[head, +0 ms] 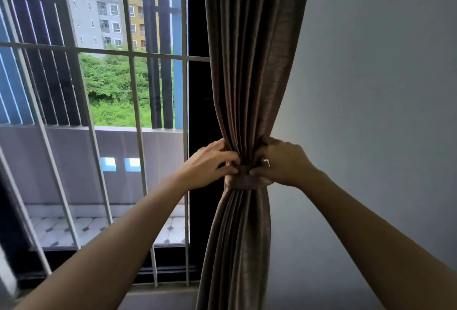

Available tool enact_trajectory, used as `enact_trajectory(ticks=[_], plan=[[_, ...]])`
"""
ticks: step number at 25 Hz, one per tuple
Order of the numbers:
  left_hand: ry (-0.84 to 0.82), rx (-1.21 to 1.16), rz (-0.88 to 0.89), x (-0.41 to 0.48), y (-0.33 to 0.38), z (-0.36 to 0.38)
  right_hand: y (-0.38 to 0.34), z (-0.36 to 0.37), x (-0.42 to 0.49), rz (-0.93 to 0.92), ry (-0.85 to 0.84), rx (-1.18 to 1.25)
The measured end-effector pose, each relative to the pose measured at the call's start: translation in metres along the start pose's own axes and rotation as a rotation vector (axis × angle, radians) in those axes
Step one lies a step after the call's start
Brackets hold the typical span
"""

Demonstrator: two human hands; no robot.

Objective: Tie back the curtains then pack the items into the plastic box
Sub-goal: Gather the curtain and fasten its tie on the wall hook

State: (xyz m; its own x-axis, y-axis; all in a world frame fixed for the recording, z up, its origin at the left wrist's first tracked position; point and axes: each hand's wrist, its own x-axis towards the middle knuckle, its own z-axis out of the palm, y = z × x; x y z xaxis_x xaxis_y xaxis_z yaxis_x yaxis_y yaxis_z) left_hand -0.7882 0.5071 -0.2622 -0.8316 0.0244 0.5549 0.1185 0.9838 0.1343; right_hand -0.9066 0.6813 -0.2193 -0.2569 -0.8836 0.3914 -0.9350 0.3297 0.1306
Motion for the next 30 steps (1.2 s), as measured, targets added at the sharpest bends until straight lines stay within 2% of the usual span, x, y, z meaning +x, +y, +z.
enact_trajectory(ticks=[2,3,5,6,7,8,9,12,15,17,20,22,25,27,28,30], plan=[[0.154,-0.236,-0.158,-0.013,0.007,0.004,0.004,0.001,-0.008,0.079,0.112,0.31],[0.288,-0.416,-0.32,-0.023,0.011,0.011,0.005,0.009,-0.015,0.196,0.19,0.502],[0.521,-0.87,-0.754,-0.038,0.019,0.03,-0.001,0.032,-0.032,0.612,0.245,0.82],[0.506,-1.082,-0.965,-0.04,0.022,0.039,-0.008,0.045,-0.039,0.811,0.153,0.963],[0.417,-1.239,-1.121,-0.039,0.025,0.045,-0.015,0.056,-0.044,0.932,0.01,1.128],[0.326,-1.371,-1.208,-0.037,0.027,0.051,-0.024,0.064,-0.046,0.978,-0.112,1.317],[0.292,-1.487,-1.238,-0.033,0.029,0.052,-0.032,0.07,-0.046,0.979,-0.159,1.521],[0.233,-1.745,-1.281,-0.025,0.035,0.049,-0.043,0.074,-0.037,1.01,0.005,2.006],[0.065,-1.804,-1.305,-0.025,0.04,0.047,-0.045,0.07,-0.032,1.073,0.126,2.206],[0.063,-1.875,-1.284,-0.024,0.042,0.048,-0.046,0.067,-0.036,1.086,0.149,2.267],[0.173,-2.088,-1.236,-0.025,0.045,0.047,-0.045,0.063,-0.045,1.069,0.136,2.36],[0.172,-2.104,-1.204,-0.032,0.045,0.048,-0.045,0.062,-0.052,1.038,0.085,2.387],[0.106,-1.909,-1.214,-0.043,0.043,0.053,-0.051,0.071,-0.061,0.992,0.033,2.264],[0.144,-1.683,-1.206,-0.05,0.041,0.057,-0.057,0.086,-0.065,0.932,0.108,2.095],[0.187,-1.53,-1.183,-0.055,0.04,0.059,-0.059,0.095,-0.067,0.881,0.169,1.94],[0.222,-1.155,-1.05,-0.067,0.038,0.067,-0.064,0.109,-0.073,0.778,0.245,1.464]])
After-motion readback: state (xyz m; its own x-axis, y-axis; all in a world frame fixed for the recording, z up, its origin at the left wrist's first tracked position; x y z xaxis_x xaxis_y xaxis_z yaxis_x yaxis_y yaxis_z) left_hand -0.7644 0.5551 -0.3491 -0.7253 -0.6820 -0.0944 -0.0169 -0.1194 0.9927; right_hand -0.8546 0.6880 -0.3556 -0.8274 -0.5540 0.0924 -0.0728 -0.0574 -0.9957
